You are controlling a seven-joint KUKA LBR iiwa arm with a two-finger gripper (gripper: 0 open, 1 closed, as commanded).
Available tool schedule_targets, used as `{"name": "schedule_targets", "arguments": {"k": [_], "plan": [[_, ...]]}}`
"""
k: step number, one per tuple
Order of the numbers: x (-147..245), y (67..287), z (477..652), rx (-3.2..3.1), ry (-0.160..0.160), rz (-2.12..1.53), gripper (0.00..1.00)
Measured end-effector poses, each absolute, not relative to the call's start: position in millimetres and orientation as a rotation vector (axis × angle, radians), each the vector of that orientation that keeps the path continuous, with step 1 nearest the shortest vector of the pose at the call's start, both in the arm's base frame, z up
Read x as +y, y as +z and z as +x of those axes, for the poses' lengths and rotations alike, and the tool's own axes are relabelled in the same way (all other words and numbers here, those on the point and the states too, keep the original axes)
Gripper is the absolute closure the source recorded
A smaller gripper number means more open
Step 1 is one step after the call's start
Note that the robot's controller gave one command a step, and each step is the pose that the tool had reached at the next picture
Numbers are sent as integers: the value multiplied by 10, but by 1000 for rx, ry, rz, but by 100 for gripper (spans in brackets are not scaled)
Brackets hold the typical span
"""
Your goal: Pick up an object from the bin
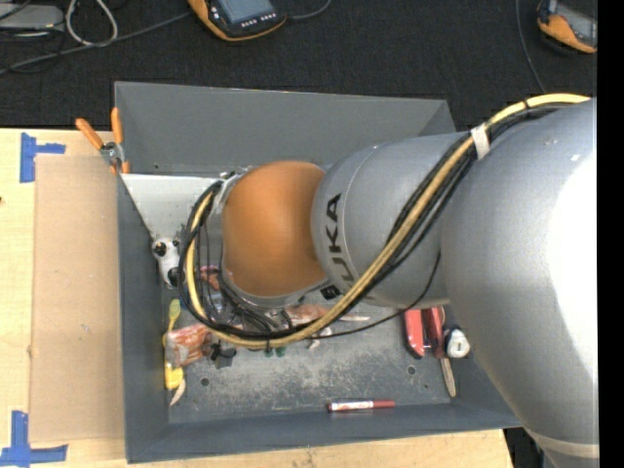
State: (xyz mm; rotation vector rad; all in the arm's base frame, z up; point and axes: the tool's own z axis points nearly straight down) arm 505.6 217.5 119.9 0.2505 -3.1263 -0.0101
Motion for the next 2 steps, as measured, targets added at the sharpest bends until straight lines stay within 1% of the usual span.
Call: {"name": "schedule_targets", "arguments": {"k": [1, 2], "plan": [[2181, 1562, 5085, -3074, -14, 630, 100], [2181, 1562, 5085, -3074, -14, 630, 100]]}}
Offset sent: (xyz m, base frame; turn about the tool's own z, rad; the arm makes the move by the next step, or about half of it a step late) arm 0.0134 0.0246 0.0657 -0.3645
